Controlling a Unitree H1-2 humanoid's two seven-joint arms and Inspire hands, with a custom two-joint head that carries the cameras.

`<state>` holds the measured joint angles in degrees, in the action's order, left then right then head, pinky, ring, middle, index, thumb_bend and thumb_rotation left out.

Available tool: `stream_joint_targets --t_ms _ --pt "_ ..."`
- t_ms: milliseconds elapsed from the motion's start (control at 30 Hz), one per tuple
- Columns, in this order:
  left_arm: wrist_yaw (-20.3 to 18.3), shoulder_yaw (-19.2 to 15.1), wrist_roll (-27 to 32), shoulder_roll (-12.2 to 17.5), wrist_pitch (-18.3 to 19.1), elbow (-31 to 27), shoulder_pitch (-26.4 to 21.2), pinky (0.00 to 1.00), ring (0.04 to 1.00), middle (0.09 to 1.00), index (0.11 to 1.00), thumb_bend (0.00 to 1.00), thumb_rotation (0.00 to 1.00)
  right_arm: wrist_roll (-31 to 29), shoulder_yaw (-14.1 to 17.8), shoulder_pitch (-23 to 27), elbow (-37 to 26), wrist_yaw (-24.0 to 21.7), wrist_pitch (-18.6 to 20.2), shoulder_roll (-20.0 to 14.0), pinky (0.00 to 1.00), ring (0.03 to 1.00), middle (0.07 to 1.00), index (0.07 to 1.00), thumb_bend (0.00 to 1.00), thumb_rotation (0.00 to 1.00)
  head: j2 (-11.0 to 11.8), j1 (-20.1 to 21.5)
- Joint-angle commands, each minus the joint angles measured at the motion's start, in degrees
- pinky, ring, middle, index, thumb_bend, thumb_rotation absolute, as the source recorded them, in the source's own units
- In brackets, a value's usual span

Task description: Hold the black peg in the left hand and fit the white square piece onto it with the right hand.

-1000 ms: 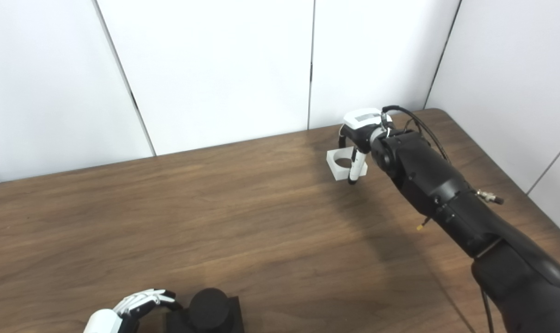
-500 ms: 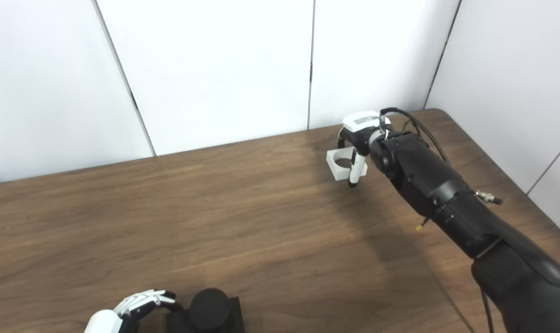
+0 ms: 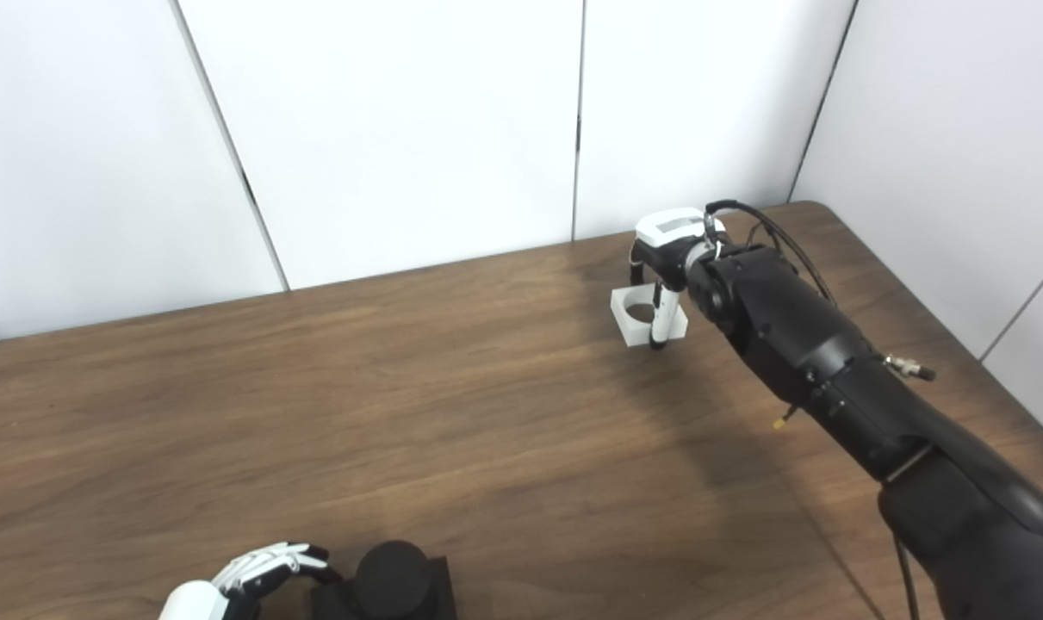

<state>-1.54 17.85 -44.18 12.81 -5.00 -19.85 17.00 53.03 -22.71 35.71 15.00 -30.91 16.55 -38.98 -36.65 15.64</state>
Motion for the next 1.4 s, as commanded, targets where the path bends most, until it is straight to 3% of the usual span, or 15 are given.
stream_joint_targets --t_ms 0,233,633,767,1000,1200,1367 --pt "-2.45 0.58 -0.13 0.36 1.24 -0.15 1.24 0.78 0.789 0.740 0.485 0.52 0.04 -0.60 1.65 1.57 -1.41 3.03 -2.33 -1.99 0.94 0.923 0.827 0.495 0.54 0.14 -0.08 -0.06" --pt "-2.58 0.39 -0.01 0.11 1.09 -0.31 1.31 0.78 0.786 0.738 0.485 0.52 0.04 -0.80 2.42 0.57 -1.63 5.55 -4.71 -1.99 0.86 0.877 0.784 0.485 0.52 0.13 -0.22 -0.24" --pt "-2.25 0.52 -0.58 -0.54 1.07 0.68 0.62 0.79 0.784 0.737 0.485 0.52 0.04 -0.72 2.82 -0.39 -1.96 6.35 -5.80 -2.51 0.89 0.875 0.782 0.486 0.52 0.13 -0.29 -1.32" --pt "-2.64 0.74 -0.84 -0.87 1.44 0.59 0.41 0.79 0.787 0.739 0.485 0.52 0.04 -1.24 4.16 -1.99 -12.16 2.54 -5.15 -3.77 0.96 0.904 0.792 0.486 0.52 0.13 -0.74 -2.20" --pt "-3.18 1.09 -1.16 -1.69 2.23 0.10 -0.17 0.77 0.783 0.737 0.485 0.52 0.04 -5.86 7.89 -4.20 -38.05 -11.84 -2.95 -5.51 0.98 0.878 0.782 0.486 0.52 0.14 -2.34 -3.03" --pt "-4.05 1.78 -1.59 -2.30 3.65 -0.94 -0.72 0.76 0.785 0.739 0.485 0.52 0.04 -9.73 11.21 -4.35 -52.23 -20.58 0.88 -4.29 1.00 0.873 0.770 0.484 0.53 0.14 -4.18 -4.16" --pt "-5.03 2.47 -2.31 -2.72 4.80 -1.89 -1.36 0.77 0.784 0.738 0.485 0.52 0.04 -13.62 12.79 -3.06 -62.31 -24.92 4.59 -1.42 0.95 0.865 0.760 0.484 0.52 0.13 -6.99 -6.45"
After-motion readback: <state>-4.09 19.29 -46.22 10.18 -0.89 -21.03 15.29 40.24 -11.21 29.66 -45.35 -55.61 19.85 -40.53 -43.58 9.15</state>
